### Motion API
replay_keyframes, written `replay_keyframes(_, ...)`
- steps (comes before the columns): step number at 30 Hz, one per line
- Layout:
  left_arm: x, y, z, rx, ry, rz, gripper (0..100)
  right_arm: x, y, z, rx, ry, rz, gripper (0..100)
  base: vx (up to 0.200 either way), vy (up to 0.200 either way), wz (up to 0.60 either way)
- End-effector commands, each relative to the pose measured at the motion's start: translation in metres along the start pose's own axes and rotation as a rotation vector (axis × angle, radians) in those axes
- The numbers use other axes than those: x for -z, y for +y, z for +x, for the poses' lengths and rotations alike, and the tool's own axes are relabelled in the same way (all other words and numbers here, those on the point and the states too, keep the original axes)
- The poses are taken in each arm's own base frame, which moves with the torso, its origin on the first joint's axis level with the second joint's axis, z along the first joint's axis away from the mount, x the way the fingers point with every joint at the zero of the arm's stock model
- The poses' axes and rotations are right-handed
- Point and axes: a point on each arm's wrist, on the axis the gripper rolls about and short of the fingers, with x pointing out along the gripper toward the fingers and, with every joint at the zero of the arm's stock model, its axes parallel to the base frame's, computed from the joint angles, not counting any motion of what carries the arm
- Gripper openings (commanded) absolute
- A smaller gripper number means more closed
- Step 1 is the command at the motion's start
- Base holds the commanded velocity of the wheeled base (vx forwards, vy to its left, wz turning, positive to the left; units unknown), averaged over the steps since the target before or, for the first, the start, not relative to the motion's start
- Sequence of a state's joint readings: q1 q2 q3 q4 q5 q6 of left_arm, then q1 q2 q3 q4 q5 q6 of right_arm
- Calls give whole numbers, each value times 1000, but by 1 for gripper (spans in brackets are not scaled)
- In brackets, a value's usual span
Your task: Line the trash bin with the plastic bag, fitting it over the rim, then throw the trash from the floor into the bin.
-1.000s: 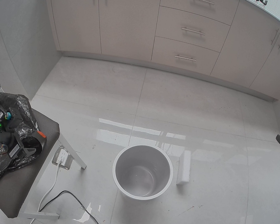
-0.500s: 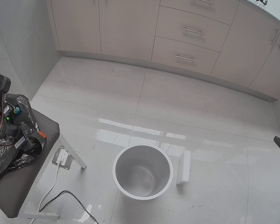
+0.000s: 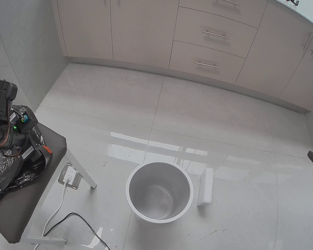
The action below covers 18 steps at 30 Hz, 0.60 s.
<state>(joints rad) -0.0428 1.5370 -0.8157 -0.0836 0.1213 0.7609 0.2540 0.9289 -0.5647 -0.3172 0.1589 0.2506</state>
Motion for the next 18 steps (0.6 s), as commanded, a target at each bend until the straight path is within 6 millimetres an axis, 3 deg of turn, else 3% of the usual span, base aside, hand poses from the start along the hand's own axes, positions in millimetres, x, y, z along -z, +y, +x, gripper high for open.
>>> replay_keyframes(1,-1,-3,11,11,4,5,100,-2,1,-2,-6,-11,-3,0,0,0,0)
replay_keyframes(10,-3,-5,20,4,-9,9,100,0,3,-1,-23,-3,-1,0,0,0,0)
replay_keyframes(11,-4,-4,19,0,-17,9,0,0,3,-1,-21,-3,-1,0,0,0,0)
replay_keyframes(18,-4,-4,9,-7,-51,0,0,3,2,0,-19,15,1,0,0,0,0)
